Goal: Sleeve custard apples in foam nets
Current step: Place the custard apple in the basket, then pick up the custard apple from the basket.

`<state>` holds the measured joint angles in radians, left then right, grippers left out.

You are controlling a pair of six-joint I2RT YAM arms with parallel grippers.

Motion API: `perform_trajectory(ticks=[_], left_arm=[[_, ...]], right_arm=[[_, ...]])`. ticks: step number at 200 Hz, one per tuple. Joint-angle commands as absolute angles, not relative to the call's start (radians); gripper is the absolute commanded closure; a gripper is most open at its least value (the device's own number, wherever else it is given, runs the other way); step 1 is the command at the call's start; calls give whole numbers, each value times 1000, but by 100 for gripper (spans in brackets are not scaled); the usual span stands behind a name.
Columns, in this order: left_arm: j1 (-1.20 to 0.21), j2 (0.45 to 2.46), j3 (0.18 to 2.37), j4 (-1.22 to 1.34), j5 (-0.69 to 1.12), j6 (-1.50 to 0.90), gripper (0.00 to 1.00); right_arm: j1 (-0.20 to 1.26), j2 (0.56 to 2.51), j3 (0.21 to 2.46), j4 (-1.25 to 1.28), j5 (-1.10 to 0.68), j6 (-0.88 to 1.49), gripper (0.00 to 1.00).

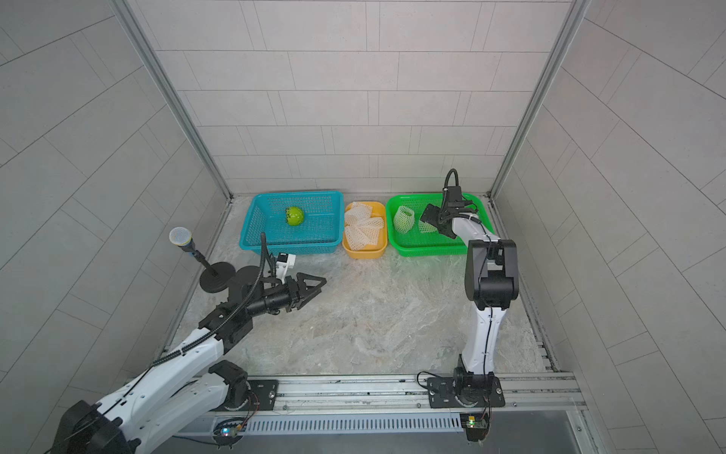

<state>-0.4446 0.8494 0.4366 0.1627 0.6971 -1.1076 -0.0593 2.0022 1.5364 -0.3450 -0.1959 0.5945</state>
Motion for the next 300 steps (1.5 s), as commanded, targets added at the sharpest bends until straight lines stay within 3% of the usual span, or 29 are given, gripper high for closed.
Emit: perform_trajectory(ticks=[1, 39, 75, 94, 121, 232, 283, 300], left_arm=[[-443, 817, 428, 156, 684, -1103, 34], [-444, 795, 467, 23, 616, -1046, 32], [-437, 821, 570, -173, 507, -937, 17], [-434, 850, 621, -226, 471, -893, 15], [-419, 918, 719, -324, 382, -825, 3], [-231, 1329, 1136, -449, 129, -640, 3], [-115, 1617, 1312, -369, 124, -590, 3], [-75, 1718, 1374, -333, 199, -610, 3]], right_arm=[[-56, 1917, 1506, -403, -135, 567, 0], [-20, 1767, 1419, -411, -89, 524, 0], [50, 1584, 1282, -375, -65, 500, 0], [95, 1482, 1197, -352, -59, 499, 1], [193, 1347, 1071, -305, -45, 489, 1], [428, 1018, 729, -114, -105, 421, 2], [482, 992, 667, -65, -139, 414, 2], [494, 973, 650, -57, -148, 407, 2]])
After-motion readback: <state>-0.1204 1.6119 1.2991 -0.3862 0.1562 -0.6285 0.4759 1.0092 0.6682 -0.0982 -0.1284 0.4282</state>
